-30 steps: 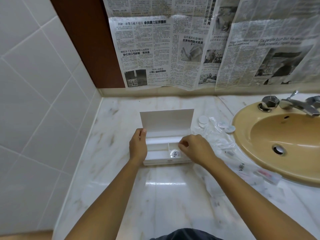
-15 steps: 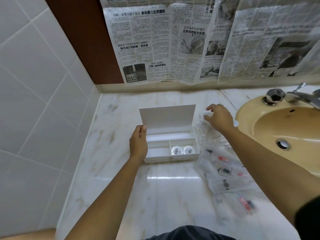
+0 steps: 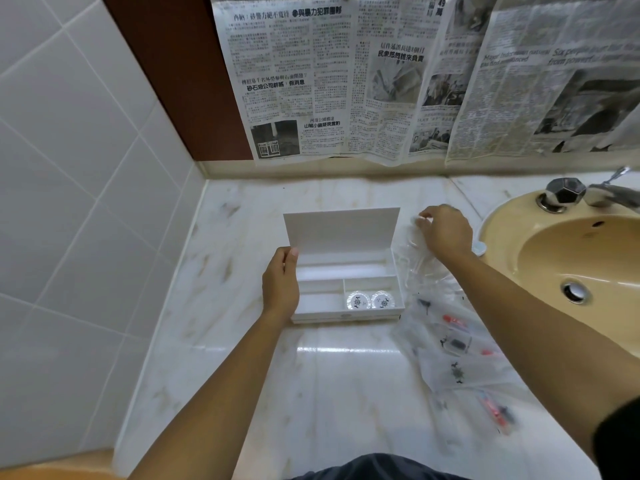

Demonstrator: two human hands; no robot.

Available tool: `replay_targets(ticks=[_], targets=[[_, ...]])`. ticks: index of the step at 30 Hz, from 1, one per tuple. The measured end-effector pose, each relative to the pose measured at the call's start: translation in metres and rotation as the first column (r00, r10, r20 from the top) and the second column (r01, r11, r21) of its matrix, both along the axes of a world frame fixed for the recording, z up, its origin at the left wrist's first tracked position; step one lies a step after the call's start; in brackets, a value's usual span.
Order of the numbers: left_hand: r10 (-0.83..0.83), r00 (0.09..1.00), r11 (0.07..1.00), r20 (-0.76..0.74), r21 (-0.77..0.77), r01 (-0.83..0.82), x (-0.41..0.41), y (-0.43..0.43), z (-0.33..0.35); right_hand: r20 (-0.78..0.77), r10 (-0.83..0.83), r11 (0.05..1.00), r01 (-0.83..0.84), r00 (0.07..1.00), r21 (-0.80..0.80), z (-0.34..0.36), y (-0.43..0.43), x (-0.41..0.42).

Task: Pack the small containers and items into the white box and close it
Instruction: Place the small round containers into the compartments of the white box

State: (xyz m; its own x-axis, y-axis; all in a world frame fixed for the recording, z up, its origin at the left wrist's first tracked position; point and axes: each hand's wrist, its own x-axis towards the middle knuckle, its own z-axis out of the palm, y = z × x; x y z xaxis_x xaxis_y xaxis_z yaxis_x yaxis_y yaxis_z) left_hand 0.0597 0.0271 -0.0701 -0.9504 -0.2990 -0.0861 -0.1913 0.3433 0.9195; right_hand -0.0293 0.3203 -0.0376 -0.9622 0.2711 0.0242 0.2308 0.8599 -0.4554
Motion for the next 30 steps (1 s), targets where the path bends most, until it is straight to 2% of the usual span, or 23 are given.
replay_targets(ticks=[3, 5, 8, 10, 14, 16, 19, 23, 27, 30], targets=[[-0.002, 1.0, 1.0, 0.005, -0.002, 0.002, 0.0, 0.0, 0.001, -0.107, -0.072, 0.964, 0.042, 0.992, -0.264, 0.012, 0.006, 0.015], [-0.005, 1.0, 1.0, 0.002, -0.001, 0.005, 0.0, 0.0, 0.001, -0.093, -0.125, 0.889, 0.07, 0.988, -0.452, 0.022, 0.008, 0.031], [-0.003, 1.0, 1.0, 0.004, -0.006, 0.004, 0.0, 0.0, 0.001, -0.047, -0.147, 0.76, 0.083, 0.988, -0.644, 0.036, 0.005, 0.066], [-0.001, 1.0, 1.0, 0.007, -0.008, 0.001, 0.0, 0.001, 0.001, -0.017, -0.107, 0.701, 0.063, 0.994, -0.711, 0.042, 0.0, 0.087], [0.001, 1.0, 1.0, 0.007, -0.003, -0.001, 0.0, 0.001, 0.003, 0.023, -0.023, 0.708, 0.032, 0.999, -0.706, 0.042, -0.017, 0.112], [0.003, 1.0, 1.0, -0.002, -0.01, -0.003, 0.001, 0.001, 0.003, 0.017, 0.027, 0.73, -0.008, 0.999, -0.683, 0.038, -0.028, 0.118], [0.003, 1.0, 1.0, -0.002, -0.018, -0.003, 0.001, 0.002, 0.005, -0.01, 0.12, 0.813, -0.104, 0.993, -0.573, 0.032, -0.05, 0.12], [-0.001, 1.0, 1.0, 0.003, -0.007, 0.001, 0.002, 0.002, 0.005, 0.038, 0.267, 0.926, -0.245, 0.963, -0.288, 0.02, -0.075, 0.122], [0.002, 1.0, 1.0, 0.009, -0.014, -0.002, 0.001, 0.001, 0.004, 0.094, 0.328, 0.943, -0.331, 0.94, 0.026, 0.016, -0.086, 0.122], [0.002, 1.0, 1.0, 0.007, -0.031, -0.001, 0.001, 0.001, 0.005, 0.143, 0.35, 0.913, -0.371, 0.926, 0.17, 0.016, -0.09, 0.119]])
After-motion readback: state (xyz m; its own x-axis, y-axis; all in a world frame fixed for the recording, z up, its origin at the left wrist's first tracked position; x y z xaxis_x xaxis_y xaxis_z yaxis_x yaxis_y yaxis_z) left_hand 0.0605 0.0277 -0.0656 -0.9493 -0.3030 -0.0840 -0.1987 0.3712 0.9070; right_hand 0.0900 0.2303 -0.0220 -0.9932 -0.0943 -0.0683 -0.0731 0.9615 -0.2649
